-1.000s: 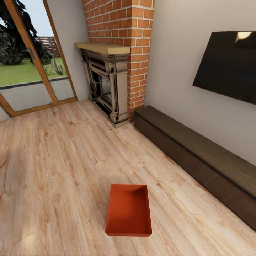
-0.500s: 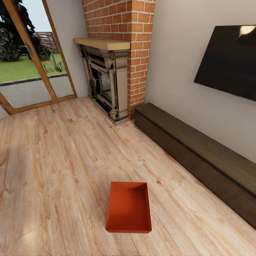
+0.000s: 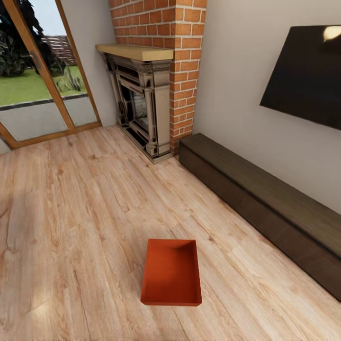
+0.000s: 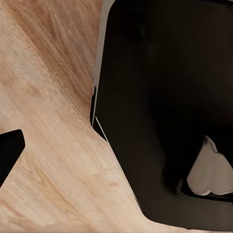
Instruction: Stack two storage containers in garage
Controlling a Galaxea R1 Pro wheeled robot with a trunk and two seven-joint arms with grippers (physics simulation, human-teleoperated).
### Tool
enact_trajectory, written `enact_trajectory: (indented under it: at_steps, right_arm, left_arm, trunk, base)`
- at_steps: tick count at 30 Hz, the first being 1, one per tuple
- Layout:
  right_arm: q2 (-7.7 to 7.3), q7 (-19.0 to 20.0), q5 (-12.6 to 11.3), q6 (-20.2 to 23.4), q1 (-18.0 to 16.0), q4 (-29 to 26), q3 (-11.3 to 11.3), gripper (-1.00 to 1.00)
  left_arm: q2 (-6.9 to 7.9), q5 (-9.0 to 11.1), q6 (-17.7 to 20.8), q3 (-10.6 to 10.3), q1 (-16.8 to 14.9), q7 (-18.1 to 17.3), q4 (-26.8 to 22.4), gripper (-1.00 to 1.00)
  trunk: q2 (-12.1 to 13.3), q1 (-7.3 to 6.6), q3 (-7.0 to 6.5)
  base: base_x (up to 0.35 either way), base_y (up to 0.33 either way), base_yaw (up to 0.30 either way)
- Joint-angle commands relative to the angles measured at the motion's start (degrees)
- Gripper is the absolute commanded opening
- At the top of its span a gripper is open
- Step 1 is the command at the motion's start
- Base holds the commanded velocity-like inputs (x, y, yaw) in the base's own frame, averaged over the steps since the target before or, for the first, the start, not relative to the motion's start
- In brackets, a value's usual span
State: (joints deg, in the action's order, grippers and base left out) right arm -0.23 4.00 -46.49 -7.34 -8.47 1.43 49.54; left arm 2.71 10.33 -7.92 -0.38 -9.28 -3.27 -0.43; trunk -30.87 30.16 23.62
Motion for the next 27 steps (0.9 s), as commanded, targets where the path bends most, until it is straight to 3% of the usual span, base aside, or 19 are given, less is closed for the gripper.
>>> enact_trajectory:
  at_steps: [1, 15, 27]
  right_arm:
    - [0.03, 0.4, -0.6, -0.2, 0.0, 0.2, 0.4, 1.00]
    - [-0.04, 0.4, -0.6, -0.2, 0.0, 0.2, 0.4, 1.00]
    - [-0.12, 0.4, -0.6, -0.3, 0.0, 0.2, 0.4, 1.00]
  left_arm:
    - [0.01, 0.5, -0.2, -0.1, 0.0, -0.3, 0.1, 1.00]
    - [0.01, 0.5, -0.2, -0.1, 0.0, -0.3, 0.1, 1.00]
    - [-0.02, 0.5, -0.2, -0.1, 0.0, -0.3, 0.1, 1.00]
  trunk:
    - [-0.1, 0.01, 0.16]
    - [-0.1, 0.01, 1.44]
    - [-0.1, 0.01, 1.56]
  base:
    - [0.000, 0.000, 0.000]
    - [0.000, 0.000, 0.000]
    - [0.000, 0.000, 0.000]
